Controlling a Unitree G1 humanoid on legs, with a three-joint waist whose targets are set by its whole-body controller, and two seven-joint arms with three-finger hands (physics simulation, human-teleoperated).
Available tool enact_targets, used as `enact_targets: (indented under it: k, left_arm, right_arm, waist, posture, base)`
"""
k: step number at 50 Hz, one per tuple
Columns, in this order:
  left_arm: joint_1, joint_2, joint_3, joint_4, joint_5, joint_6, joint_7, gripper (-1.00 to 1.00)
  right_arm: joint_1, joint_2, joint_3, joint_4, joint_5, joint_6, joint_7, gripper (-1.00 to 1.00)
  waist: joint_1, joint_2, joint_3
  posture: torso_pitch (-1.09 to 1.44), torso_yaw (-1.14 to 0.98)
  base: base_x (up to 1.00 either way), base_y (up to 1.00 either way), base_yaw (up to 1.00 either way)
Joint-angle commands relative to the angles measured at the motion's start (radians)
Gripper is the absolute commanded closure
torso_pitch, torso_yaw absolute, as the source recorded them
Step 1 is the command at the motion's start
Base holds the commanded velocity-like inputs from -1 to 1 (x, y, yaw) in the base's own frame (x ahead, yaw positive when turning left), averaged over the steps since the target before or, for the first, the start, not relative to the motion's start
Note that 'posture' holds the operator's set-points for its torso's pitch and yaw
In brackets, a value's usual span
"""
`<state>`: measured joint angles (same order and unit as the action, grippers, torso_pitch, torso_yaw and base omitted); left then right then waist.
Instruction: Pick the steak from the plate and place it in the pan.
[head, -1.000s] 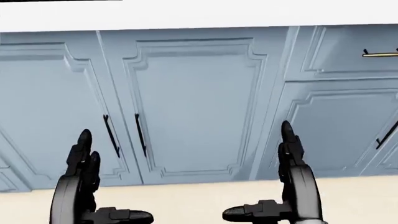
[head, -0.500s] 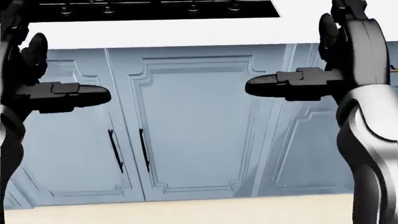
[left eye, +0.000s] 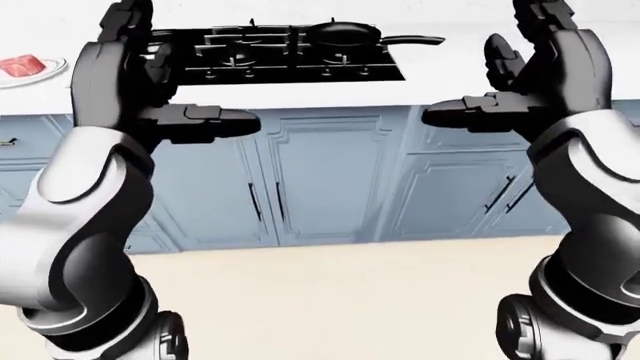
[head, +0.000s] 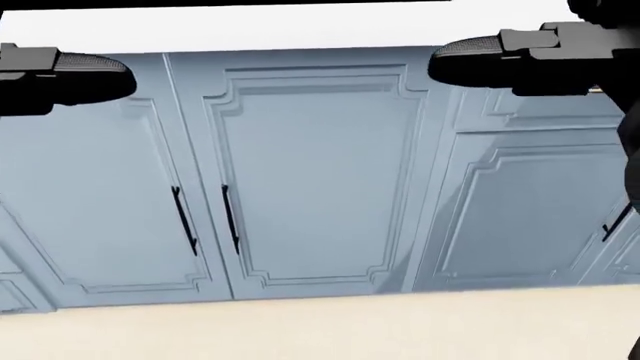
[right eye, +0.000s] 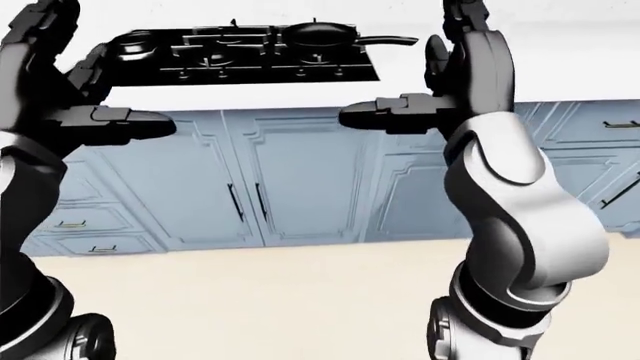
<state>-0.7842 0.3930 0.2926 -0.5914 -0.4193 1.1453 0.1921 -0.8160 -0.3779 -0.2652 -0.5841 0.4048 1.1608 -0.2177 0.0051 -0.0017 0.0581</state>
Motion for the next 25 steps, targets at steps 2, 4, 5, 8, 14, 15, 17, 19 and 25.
enact_targets:
  k: [2, 4, 5, 8, 14, 15, 17, 19, 25]
  left_arm:
    - [-0.029, 0.014, 0.003, -0.018, -0.016, -0.026, 0.019, -1.0]
    - [-0.029, 0.019, 0.006, -0.018, -0.025, -0.026, 0.024, -1.0]
    - [-0.03, 0.021, 0.008, -0.02, -0.03, -0.023, 0.028, -1.0]
    - [-0.024, 0.029, 0.013, -0.021, -0.043, -0.029, 0.036, -1.0]
    - [-0.023, 0.034, 0.012, -0.007, -0.061, -0.044, 0.048, -1.0]
    - [-0.02, 0.036, 0.01, -0.003, -0.061, -0.051, 0.048, -1.0]
    - [-0.022, 0.037, 0.01, -0.009, -0.068, -0.043, 0.054, -1.0]
    - [-0.019, 0.04, 0.01, -0.005, -0.069, -0.049, 0.055, -1.0]
    - [-0.014, 0.044, 0.004, -0.004, -0.071, -0.056, 0.058, -1.0]
  right_arm:
    - [-0.035, -0.014, -0.008, -0.029, 0.009, -0.031, -0.019, -1.0]
    - [-0.036, -0.015, -0.005, -0.032, 0.013, -0.025, -0.026, -1.0]
    - [-0.031, -0.014, 0.0, -0.029, 0.013, -0.032, -0.025, -1.0]
    - [-0.027, -0.005, 0.005, -0.025, 0.018, -0.036, -0.029, -1.0]
    - [-0.035, -0.007, -0.004, -0.029, 0.037, -0.028, -0.037, -1.0]
    - [-0.033, -0.009, -0.003, -0.026, 0.037, -0.031, -0.037, -1.0]
    - [-0.039, -0.009, -0.004, -0.035, 0.045, -0.018, -0.044, -1.0]
    - [-0.032, -0.012, -0.002, -0.031, 0.045, -0.029, -0.041, -1.0]
    - [-0.03, -0.015, 0.0, -0.032, 0.052, -0.033, -0.045, -1.0]
  waist:
    - [0.0, 0.001, -0.025]
    - [-0.002, -0.002, -0.046]
    - [-0.003, -0.004, -0.042]
    - [-0.005, -0.019, -0.054]
    - [-0.016, 0.026, -0.031]
    - [-0.018, 0.053, -0.033]
    - [-0.016, 0.083, -0.052]
    - [-0.013, 0.067, -0.036]
    - [-0.016, 0.004, -0.028]
  posture:
    - [0.0, 0.0]
    - [0.0, 0.0]
    - [0.0, 0.0]
    - [0.0, 0.0]
    - [0.0, 0.0]
    - [0.0, 0.0]
    - [0.0, 0.0]
    - [0.0, 0.0]
    - [0.0, 0.0]
  base:
    - [0.0, 0.02, 0.0]
    - [0.0, 0.22, 0.0]
    - [0.0, 0.23, 0.0]
    - [0.0, 0.38, 0.0]
    - [0.0, 0.42, 0.0]
    - [0.0, 0.41, 0.0]
    - [0.0, 0.42, 0.0]
    - [0.0, 0.42, 0.0]
    - [0.0, 0.41, 0.0]
